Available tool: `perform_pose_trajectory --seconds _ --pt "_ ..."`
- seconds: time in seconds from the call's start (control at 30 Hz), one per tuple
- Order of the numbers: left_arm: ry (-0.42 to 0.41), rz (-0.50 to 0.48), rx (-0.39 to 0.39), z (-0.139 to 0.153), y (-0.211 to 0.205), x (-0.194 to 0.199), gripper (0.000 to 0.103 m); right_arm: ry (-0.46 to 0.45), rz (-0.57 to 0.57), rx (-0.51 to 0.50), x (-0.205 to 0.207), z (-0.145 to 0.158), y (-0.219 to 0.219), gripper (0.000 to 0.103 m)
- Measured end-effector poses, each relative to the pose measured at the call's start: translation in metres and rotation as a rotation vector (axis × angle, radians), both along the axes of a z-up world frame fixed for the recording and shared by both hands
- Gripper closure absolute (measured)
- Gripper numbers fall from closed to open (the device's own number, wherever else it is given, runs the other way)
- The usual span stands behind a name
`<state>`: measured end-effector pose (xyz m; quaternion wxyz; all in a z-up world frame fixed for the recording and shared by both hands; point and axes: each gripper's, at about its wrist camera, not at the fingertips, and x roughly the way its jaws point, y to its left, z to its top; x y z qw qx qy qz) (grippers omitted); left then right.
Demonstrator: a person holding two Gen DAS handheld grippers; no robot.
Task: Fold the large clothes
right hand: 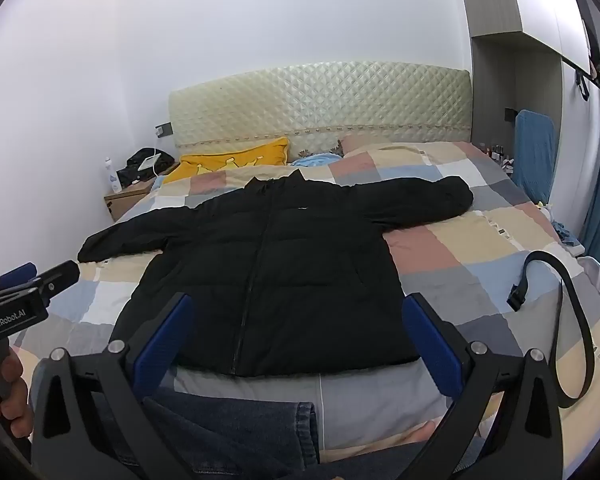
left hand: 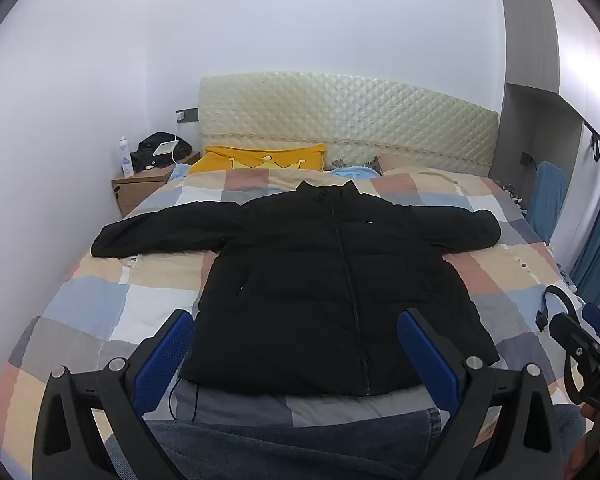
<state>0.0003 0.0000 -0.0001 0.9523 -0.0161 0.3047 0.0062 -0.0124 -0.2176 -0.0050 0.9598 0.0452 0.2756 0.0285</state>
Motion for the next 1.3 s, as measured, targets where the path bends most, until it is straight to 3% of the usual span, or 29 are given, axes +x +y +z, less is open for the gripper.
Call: perform_pose_trajectory --seconds 0.5,0.77,1.3 --pt "-0.01 -0.009 -0.004 -0.001 -0.002 0.003 0.0 -0.005 -0.003 -0.003 0.003 -0.002 0.002 0.0" --pt "-0.014 -0.023 -0.016 -0.005 -0.001 0.001 0.0 -0.018 -0.018 0.005 0.002 0.018 -0.005 0.0" --pt "0.016 -0.034 -0.028 -0.011 -0.005 0.004 0.0 -0.006 -0.019 -0.015 0.004 0.001 0.0 0.0"
